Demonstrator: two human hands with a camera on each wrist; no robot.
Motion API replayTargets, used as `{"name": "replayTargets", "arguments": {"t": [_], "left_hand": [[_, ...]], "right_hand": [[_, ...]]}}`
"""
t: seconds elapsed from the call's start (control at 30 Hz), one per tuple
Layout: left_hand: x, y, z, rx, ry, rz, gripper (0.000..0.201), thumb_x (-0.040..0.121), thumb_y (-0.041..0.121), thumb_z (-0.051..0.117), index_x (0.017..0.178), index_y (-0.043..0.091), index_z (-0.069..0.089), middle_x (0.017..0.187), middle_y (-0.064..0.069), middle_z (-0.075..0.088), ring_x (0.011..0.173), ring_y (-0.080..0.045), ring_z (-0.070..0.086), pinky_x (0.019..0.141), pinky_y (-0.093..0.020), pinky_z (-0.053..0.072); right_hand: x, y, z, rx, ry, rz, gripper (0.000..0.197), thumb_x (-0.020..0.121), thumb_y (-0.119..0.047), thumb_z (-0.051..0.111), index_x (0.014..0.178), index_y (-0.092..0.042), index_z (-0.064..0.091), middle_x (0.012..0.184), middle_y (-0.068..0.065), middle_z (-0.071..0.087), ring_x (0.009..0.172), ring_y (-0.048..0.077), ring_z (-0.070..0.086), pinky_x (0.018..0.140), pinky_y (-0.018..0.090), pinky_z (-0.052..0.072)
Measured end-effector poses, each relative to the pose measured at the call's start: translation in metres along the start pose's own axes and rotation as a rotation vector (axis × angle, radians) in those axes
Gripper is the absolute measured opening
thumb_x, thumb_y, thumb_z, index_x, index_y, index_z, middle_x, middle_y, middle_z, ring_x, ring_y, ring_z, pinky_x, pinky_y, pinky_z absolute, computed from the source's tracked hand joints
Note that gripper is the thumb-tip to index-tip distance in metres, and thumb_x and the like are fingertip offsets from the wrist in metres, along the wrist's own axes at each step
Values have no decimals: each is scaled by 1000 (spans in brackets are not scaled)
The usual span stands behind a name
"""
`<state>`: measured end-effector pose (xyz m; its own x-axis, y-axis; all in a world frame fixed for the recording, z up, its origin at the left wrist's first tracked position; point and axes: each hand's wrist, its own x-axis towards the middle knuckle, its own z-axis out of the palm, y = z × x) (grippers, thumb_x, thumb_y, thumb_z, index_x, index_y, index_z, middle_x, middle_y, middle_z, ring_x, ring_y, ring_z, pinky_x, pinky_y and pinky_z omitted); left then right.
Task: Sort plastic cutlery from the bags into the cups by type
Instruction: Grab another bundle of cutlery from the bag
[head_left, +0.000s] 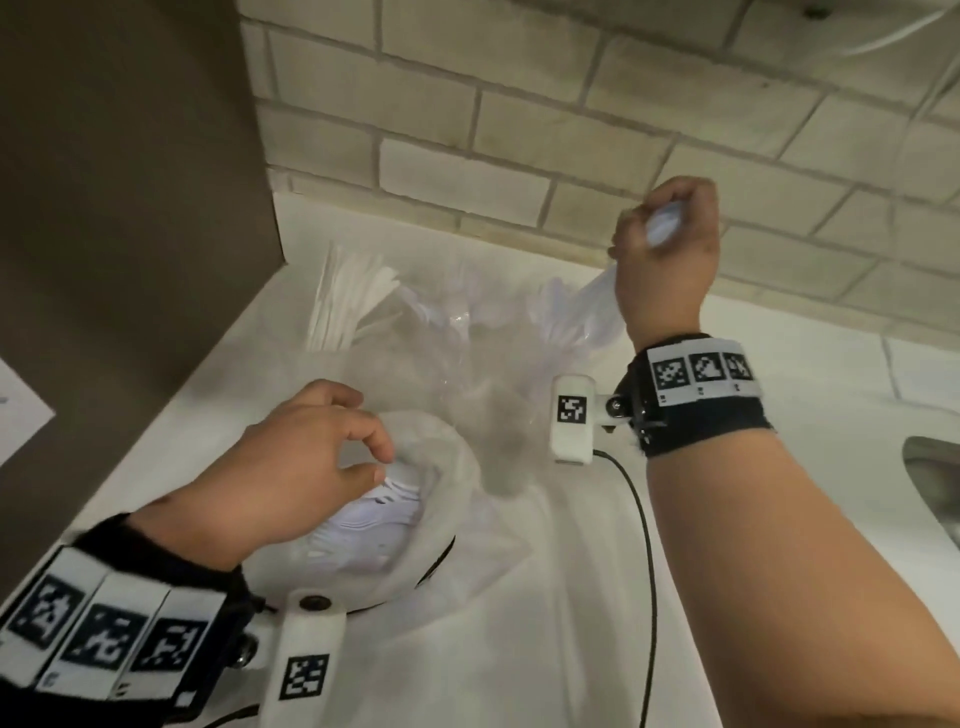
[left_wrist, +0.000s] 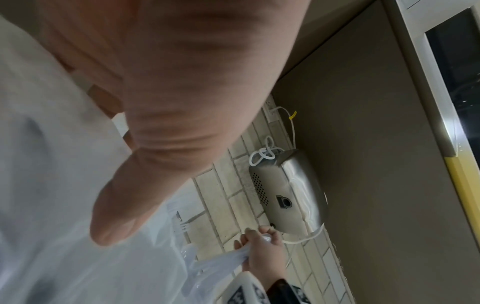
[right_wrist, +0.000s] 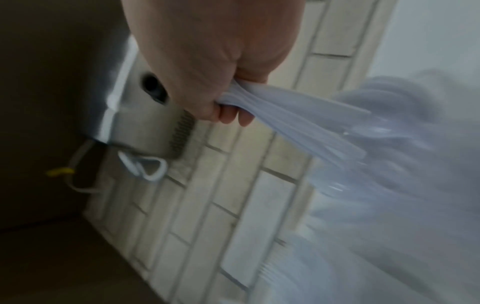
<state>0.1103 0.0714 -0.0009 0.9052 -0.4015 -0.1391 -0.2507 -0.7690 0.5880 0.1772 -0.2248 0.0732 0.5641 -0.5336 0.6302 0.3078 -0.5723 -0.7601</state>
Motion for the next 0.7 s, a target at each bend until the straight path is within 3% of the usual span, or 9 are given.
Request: {"name": "replayTargets", "arguments": {"t": [0.13, 0.2, 0.27, 0.4, 0.5, 0.63, 0.7], "left_hand": [[-2, 2, 2, -16, -22, -3, 9, 83, 36, 70, 82, 44, 66, 120, 22, 38, 102, 6, 51, 80, -10, 33], [-3, 3, 1, -19, -29, 3, 8, 83, 37, 70, 84, 43, 66, 120, 23, 39, 79, 14, 51, 71, -4, 32], [-2, 3, 0, -30, -30, 7, 6, 83, 39, 69, 85, 43, 66, 119, 23, 40, 71, 17, 49, 69, -4, 32], [-2, 1, 0, -40, -32, 13, 9, 82, 36, 70, 85, 43, 65, 120, 21, 40, 96, 15, 46, 74, -1, 30], [-3, -2, -1, -34, -40, 5, 14, 84, 31, 70, 85, 44, 65, 122, 22, 39, 101, 9, 47, 76, -2, 31], [-6, -9, -8, -3, -41, -24, 18, 88, 27, 65, 85, 44, 67, 133, 18, 36, 109, 1, 45, 82, -11, 34], [-7, -11, -11, 29, -51, -45, 18, 89, 28, 63, 86, 45, 68, 140, 13, 34, 110, 0, 45, 88, -16, 35]], "right_hand": [[-18, 38, 18, -92, -111, 169, 18, 79, -16, 60, 84, -28, 48, 82, -7, 59, 76, 21, 61, 75, 36, 53], [-28, 52, 20, -251, -203, 154, 14, 82, -18, 65, 88, -18, 53, 93, -1, 58, 88, 18, 55, 80, 25, 43], [-36, 61, 21, -436, -285, 90, 19, 83, -25, 67, 94, -11, 60, 108, 6, 56, 107, 26, 49, 85, 18, 31], [-44, 62, 23, -616, -399, 64, 49, 82, -44, 68, 114, -9, 60, 124, 9, 51, 123, 29, 40, 100, 34, 31], [-41, 53, 18, -528, -363, 40, 58, 76, -42, 75, 120, -8, 58, 128, 9, 49, 124, 27, 40, 101, 25, 28], [-42, 30, 11, -496, -281, -149, 38, 81, -28, 70, 113, -8, 62, 121, 12, 54, 119, 31, 45, 95, 17, 26], [-54, 8, 14, -432, -302, -180, 25, 83, -23, 67, 105, -11, 66, 113, 7, 57, 110, 27, 50, 87, 14, 30]]}}
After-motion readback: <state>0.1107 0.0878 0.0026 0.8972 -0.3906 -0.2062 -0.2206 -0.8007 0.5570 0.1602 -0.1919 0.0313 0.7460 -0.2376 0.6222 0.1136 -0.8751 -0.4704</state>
